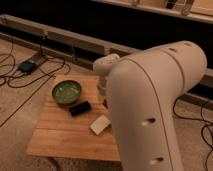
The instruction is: Place the pepper on the white sponge
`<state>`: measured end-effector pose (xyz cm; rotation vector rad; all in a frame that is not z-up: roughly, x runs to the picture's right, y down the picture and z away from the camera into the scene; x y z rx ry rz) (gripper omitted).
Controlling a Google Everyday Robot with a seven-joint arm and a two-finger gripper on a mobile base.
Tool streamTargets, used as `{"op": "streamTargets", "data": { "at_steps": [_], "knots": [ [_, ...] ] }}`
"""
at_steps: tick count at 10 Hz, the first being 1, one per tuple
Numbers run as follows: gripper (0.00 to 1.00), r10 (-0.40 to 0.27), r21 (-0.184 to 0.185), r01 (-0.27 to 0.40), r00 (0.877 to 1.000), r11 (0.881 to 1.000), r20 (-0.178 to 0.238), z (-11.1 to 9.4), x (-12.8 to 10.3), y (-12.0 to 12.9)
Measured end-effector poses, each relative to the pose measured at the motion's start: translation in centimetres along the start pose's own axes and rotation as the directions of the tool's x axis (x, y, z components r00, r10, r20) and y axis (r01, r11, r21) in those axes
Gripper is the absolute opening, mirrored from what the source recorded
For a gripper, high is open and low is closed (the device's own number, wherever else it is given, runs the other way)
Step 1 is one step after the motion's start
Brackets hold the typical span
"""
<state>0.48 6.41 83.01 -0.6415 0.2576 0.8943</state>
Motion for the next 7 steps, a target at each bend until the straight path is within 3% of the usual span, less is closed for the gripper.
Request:
{"op": "streamTargets", "data": {
  "at_steps": [5,7],
  "knots": [
    [0.0,-0.055,0.013,0.056,0.994,0.998,-0.091,0.9,2.7,1.6],
    [0.0,-0.095,0.001,0.096,0.989,0.995,-0.11,1.5,3.6,2.6]
  ]
}}
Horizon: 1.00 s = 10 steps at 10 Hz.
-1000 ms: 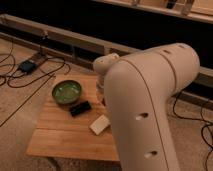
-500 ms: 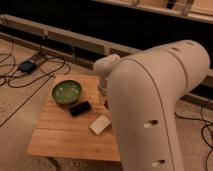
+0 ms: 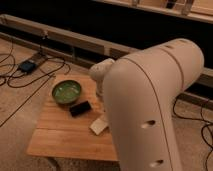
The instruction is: Place the pepper on the white sponge
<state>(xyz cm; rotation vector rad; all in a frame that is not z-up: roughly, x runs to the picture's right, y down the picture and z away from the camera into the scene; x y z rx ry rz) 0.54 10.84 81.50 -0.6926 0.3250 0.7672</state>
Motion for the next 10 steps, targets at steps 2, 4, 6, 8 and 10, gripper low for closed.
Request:
{"op": "streamTargets", "data": {
  "at_steps": [2,4,6,8,10],
  "knots": [
    [0.0,-0.032,-0.008,0.032,0.999,0.999,-0.002,0.6,0.6,1.0],
    [0.0,-0.06,-0.013,0.06,0.998,0.998,-0.003,0.8,1.4,2.2],
    [0.0,-0.085,-0.018,0.086,0.996,0.996,0.003,1.1,1.9,3.3],
    [0.0,-0.113,-0.025,0.113,0.994,0.993,0.001,1.5,2.4,4.5],
    [0.0,-0.142,-0.024,0.142,0.99,0.99,-0.007,2.1,2.3,5.9]
  ]
}}
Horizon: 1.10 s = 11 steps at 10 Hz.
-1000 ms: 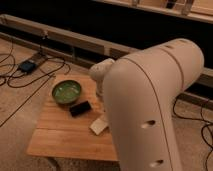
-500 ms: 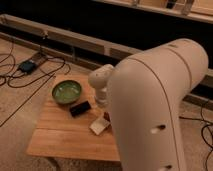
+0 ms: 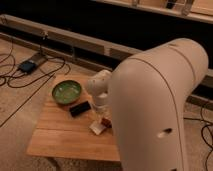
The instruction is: Place the pepper on the white sponge
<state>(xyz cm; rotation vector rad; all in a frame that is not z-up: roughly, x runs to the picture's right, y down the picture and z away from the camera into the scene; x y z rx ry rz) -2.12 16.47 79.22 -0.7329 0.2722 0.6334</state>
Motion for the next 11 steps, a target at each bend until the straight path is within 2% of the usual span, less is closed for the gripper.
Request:
{"op": "streamTargets", "data": {
  "at_steps": [2,8,11],
  "knots": [
    [0.0,-0.021,-0.001,0.021,1.0,1.0,-0.007,0.5,-1.1,0.7],
    [0.0,-0.032,-0.038,0.03,0.998,0.999,-0.049,3.2,-4.7,-1.4],
    [0.0,-0.025,-0.044,0.023,0.999,0.999,-0.048,3.6,-4.2,-2.0]
  ]
}}
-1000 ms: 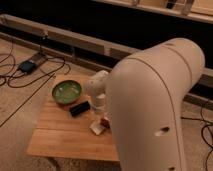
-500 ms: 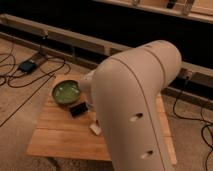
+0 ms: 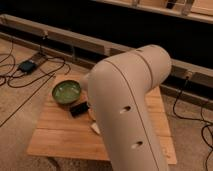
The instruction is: Place the pepper on the white sponge
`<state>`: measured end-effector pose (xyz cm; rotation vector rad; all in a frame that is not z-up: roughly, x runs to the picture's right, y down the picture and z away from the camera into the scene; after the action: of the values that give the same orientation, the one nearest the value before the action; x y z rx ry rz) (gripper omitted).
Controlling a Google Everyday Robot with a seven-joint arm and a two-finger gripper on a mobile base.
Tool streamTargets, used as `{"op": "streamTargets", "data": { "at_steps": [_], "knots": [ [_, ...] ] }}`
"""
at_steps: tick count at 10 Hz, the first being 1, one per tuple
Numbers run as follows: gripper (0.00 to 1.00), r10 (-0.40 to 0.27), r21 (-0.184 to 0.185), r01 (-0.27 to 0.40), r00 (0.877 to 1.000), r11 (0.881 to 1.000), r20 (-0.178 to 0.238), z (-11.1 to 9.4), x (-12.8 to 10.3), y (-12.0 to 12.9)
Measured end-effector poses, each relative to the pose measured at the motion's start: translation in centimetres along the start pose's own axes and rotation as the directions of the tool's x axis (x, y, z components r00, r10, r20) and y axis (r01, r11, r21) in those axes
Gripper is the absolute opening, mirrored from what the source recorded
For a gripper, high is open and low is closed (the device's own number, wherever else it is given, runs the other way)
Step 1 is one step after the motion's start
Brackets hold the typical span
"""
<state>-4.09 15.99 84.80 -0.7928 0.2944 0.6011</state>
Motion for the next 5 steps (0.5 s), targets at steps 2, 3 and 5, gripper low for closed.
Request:
{"op": "streamTargets", "data": {
  "at_steps": [2,3,5],
  "knots": [
    [0.0,-0.001,0.007,0.001,1.0,1.0,0.014,-0.8,1.1,0.1],
    [0.0,0.002,0.01,-0.002,1.0,1.0,0.027,-1.2,1.4,0.3],
    [0.0,0.007,0.016,-0.007,0.999,1.0,0.051,-2.0,2.5,0.6]
  ]
}}
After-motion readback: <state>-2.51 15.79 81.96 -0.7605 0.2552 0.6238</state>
